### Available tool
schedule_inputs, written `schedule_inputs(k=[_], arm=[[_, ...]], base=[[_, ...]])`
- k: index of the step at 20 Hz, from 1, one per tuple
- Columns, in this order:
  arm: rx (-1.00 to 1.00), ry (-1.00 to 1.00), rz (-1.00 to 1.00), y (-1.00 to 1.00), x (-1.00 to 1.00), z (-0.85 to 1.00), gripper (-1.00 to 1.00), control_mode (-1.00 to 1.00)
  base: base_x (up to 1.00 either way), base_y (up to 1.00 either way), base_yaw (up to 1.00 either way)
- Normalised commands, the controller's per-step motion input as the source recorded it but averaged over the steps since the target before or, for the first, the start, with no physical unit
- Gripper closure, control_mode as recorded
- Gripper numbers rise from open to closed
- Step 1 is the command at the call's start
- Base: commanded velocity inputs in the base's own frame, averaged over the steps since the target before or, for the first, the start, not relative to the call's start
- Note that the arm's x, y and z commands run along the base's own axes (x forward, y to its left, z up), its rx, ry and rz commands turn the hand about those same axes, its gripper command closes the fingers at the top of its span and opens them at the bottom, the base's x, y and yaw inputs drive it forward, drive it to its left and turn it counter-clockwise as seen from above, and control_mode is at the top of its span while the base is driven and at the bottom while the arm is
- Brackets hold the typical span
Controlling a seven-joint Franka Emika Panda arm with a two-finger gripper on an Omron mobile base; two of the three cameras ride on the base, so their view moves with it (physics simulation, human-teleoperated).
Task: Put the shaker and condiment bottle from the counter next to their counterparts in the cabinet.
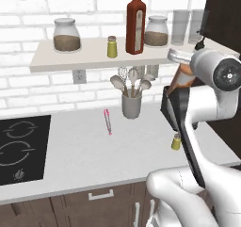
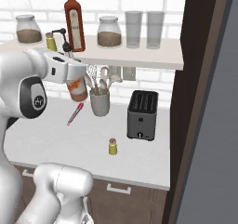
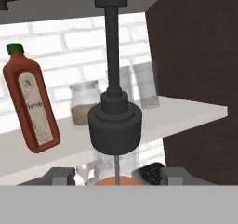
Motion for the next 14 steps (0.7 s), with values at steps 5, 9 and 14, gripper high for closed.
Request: schedule_inputs(k=[5,9,14], arm=[[-0.05,0.02,0.11,0.01,0.0,0.64,1.0,-1.0],[-0.08,0.0,0.12,0.05,0.0,0.43,1.0,-1.0],[-0.1,0.0,0.14,0.1,0.0,0.24,1.0,-1.0]], base=[[0.0,0.0,0.0],[0.0,0.0,0.0],[0.0,0.0,0.0]])
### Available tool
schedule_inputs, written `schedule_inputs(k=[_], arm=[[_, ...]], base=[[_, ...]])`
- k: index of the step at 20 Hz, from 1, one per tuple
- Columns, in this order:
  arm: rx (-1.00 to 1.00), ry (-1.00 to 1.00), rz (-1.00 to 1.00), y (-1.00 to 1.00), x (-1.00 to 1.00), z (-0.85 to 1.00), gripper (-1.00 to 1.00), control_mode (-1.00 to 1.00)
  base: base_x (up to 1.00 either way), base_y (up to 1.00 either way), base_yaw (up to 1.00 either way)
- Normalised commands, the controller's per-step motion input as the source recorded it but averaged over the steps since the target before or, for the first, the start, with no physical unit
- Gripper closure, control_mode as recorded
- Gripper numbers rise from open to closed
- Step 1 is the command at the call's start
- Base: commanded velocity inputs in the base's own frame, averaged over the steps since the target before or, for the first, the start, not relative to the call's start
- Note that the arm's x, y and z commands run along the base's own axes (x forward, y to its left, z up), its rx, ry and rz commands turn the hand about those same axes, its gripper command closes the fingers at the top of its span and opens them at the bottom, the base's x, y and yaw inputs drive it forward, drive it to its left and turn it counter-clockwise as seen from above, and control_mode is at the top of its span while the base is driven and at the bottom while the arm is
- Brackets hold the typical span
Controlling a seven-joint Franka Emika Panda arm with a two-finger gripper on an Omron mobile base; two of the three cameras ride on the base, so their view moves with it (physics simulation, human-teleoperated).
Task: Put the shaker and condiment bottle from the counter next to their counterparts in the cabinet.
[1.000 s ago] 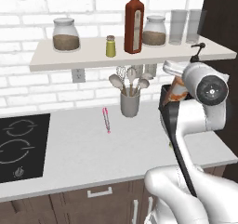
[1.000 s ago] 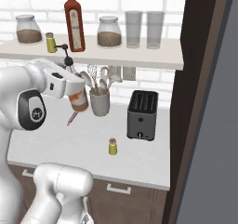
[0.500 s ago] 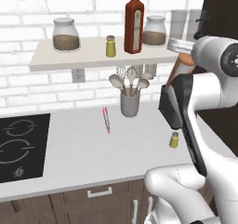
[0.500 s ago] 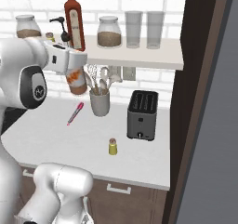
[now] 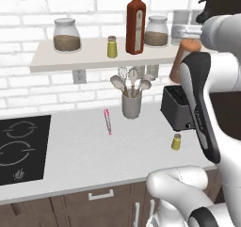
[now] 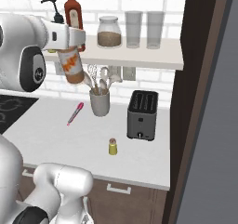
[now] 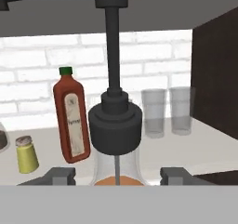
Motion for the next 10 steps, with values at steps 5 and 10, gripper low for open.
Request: schedule_inputs(k=[5,10], arm=[[-0.13,-0.01,0.15,0.17,0.05,0.05,1.0,-1.0],[-0.14,-0.13,0.14,0.2,0.22,0.0,1.0,-1.0]], base=[[0.0,0.0,0.0],[0.0,0.0,0.0]])
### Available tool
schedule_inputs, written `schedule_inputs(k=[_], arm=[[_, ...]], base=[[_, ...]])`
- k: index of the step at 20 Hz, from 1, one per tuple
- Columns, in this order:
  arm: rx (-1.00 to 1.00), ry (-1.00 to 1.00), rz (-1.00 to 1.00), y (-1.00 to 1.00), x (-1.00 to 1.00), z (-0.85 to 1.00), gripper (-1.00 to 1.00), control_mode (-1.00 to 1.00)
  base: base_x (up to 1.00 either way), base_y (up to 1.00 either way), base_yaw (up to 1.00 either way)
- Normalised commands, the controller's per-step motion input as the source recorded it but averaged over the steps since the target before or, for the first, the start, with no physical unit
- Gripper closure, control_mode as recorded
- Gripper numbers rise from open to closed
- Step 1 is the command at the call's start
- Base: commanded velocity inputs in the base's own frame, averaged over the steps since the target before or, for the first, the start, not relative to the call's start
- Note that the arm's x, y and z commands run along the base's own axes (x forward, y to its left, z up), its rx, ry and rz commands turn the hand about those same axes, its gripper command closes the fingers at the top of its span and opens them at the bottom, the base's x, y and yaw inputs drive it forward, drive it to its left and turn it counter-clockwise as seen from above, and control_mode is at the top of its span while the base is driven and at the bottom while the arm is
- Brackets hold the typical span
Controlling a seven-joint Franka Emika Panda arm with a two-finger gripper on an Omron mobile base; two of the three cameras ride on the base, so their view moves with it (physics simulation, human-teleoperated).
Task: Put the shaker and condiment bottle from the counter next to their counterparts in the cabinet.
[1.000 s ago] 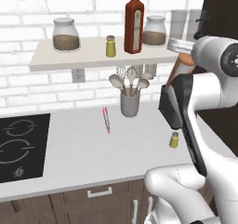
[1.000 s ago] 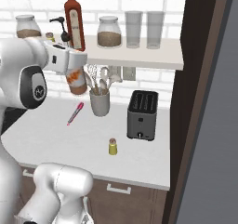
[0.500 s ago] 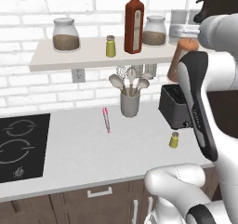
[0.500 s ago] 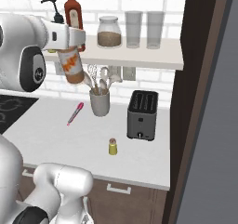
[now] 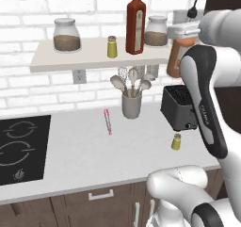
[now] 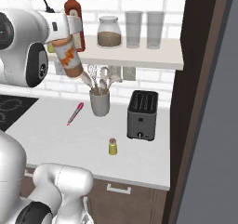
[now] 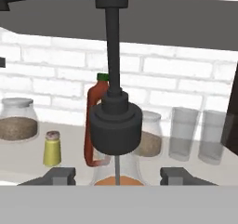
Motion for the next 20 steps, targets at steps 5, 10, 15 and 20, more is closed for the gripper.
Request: schedule_inputs(k=[5,10,15,20], arm=[[-0.12,-0.13,0.13,0.15,0.21,0.03,1.0,-1.0],[-0.1,-0.07,0.12,0.07,0.16,0.05,1.0,-1.0],[-0.06,-0.04,0.1,0.01,0.21,0.02,1.0,-1.0],[-0.05,-0.04,0.09,0.0,0.26,0.0,1.0,-1.0]], base=[[0.0,0.0,0.0],[0.0,0.0,0.0],[0.0,0.0,0.0],[0.0,0.0,0.0]])
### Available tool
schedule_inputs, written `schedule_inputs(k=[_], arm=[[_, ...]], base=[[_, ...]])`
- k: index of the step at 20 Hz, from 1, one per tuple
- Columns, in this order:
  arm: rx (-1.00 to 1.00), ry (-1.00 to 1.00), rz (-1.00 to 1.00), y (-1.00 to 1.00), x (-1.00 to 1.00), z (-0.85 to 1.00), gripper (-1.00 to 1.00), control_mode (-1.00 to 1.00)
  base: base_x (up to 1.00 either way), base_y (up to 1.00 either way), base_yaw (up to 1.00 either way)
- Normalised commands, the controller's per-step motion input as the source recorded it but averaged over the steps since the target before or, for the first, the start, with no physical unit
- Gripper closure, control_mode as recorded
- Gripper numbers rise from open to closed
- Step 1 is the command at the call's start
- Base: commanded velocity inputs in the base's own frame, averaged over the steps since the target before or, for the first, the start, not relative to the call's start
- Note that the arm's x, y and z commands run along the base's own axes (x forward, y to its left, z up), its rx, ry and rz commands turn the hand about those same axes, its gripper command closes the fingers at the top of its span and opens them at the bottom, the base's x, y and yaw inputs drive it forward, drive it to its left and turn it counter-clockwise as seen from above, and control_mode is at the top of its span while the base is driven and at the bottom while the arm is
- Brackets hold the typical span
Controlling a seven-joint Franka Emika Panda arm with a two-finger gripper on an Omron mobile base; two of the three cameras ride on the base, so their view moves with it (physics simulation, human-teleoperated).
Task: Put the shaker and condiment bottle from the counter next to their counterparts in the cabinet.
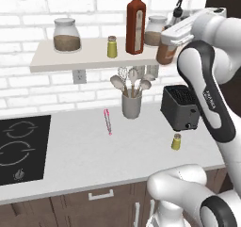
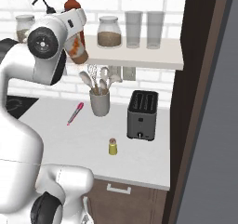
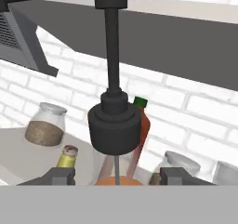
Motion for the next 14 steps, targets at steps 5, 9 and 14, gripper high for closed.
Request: schedule_inputs(k=[5,9,14], arm=[[-0.05,-0.06,0.07,0.0,0.3,0.0,1.0,-1.0],[-0.05,-0.07,0.04,0.0,0.26,0.0,1.0,-1.0],[-0.04,-0.05,0.01,0.0,0.15,0.0,1.0,-1.0]], base=[[0.0,0.0,0.0],[0.0,0.0,0.0],[0.0,0.0,0.0]])
